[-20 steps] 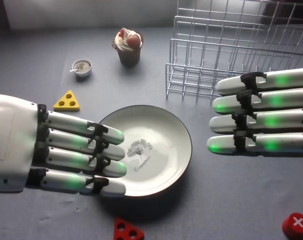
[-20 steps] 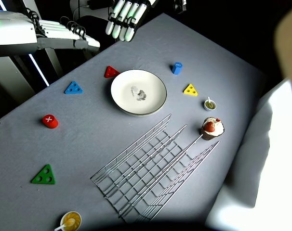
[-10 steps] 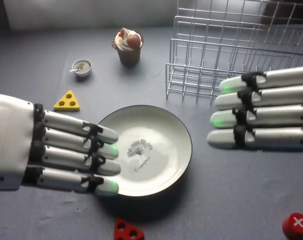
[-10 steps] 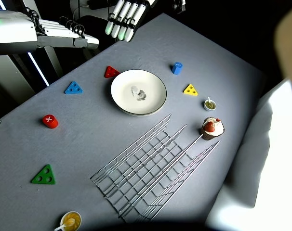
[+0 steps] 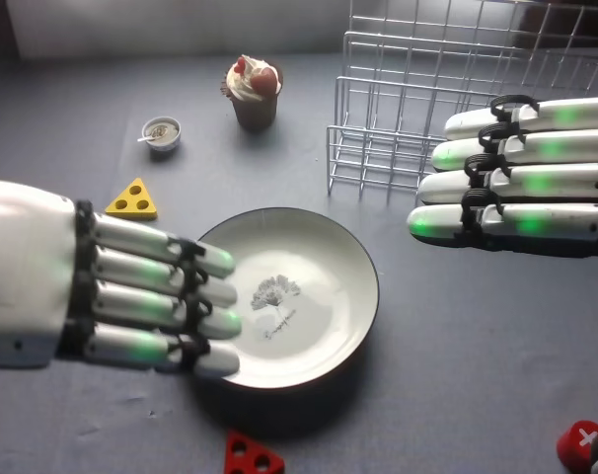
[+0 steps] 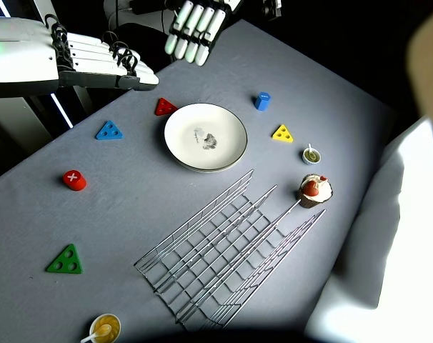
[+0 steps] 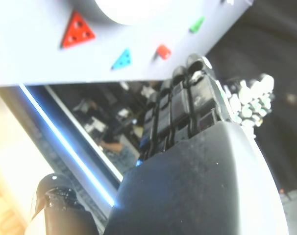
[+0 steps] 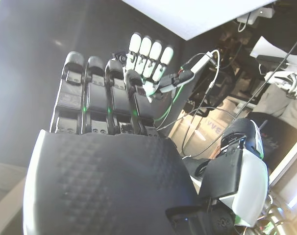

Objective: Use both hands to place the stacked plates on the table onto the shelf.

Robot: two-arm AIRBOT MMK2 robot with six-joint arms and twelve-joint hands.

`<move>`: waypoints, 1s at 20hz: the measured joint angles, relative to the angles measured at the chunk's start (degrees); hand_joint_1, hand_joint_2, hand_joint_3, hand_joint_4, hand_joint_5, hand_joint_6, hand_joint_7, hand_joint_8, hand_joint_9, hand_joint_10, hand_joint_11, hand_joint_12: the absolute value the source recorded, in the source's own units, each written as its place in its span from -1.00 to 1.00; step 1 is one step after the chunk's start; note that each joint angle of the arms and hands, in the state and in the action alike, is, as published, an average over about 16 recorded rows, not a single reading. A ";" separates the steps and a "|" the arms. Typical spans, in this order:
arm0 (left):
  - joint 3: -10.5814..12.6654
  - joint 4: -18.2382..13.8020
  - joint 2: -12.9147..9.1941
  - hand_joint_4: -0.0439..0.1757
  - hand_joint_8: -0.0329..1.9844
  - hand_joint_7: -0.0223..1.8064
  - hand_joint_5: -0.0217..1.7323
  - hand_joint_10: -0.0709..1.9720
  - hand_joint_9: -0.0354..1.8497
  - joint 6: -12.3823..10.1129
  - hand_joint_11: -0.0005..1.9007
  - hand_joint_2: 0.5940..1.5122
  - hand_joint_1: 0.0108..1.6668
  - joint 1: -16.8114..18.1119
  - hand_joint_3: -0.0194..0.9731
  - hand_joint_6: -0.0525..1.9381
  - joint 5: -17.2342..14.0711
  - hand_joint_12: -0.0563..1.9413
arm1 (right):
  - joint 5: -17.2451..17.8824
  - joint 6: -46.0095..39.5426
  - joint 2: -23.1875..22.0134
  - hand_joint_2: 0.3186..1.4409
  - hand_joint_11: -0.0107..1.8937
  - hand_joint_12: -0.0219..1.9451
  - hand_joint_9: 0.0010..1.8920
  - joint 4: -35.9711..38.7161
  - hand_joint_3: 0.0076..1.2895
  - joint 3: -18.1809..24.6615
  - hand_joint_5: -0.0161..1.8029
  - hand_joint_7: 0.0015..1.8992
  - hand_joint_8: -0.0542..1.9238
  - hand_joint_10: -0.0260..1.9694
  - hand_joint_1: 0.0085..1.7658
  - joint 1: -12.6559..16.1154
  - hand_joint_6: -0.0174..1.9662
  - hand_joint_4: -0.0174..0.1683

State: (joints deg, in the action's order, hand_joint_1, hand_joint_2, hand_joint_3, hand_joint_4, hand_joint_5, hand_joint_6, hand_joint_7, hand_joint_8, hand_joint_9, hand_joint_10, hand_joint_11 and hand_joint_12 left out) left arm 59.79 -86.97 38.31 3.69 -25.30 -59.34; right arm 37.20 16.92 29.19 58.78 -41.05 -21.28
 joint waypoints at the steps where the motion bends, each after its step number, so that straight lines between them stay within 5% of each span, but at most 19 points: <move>1: 0.05 -0.21 0.39 -0.54 -0.98 -0.86 -0.88 -0.93 -0.86 0.29 -0.91 -0.39 -0.88 -0.29 -0.96 -0.94 0.36 -0.89 | -0.09 -0.10 0.01 -0.07 -0.89 -0.94 -0.89 -0.28 -0.98 0.03 -0.87 -0.87 -0.94 -0.98 -0.99 0.00 -0.97 -0.79; 9: 1.11 -0.72 4.41 -0.53 -0.98 -0.85 -0.88 -0.93 -0.85 3.02 -0.90 -0.37 -0.87 -2.96 -0.96 -0.94 5.09 -0.90 | -0.26 -0.31 0.11 -0.05 -0.91 -0.96 -0.91 -1.10 -0.98 0.40 -0.90 -0.90 -0.94 -0.98 -0.99 0.01 -0.97 -0.79; 20: 6.44 1.82 10.32 -0.53 -0.97 -0.83 -0.87 -0.93 -0.83 4.67 -0.89 -0.35 -0.87 -5.14 -0.96 -0.94 12.48 -0.90 | -0.50 -0.26 0.21 -0.02 -0.90 -0.96 -0.89 -0.67 -0.99 0.79 -0.90 -0.89 -0.94 -0.98 -0.99 0.10 -0.97 -0.79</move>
State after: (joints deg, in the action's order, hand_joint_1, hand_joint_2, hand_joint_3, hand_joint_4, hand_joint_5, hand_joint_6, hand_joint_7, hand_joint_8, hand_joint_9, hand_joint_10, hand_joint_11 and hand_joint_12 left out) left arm 66.23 -85.15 48.63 8.36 -30.45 -46.86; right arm 36.70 16.66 29.41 58.11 -40.26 -21.18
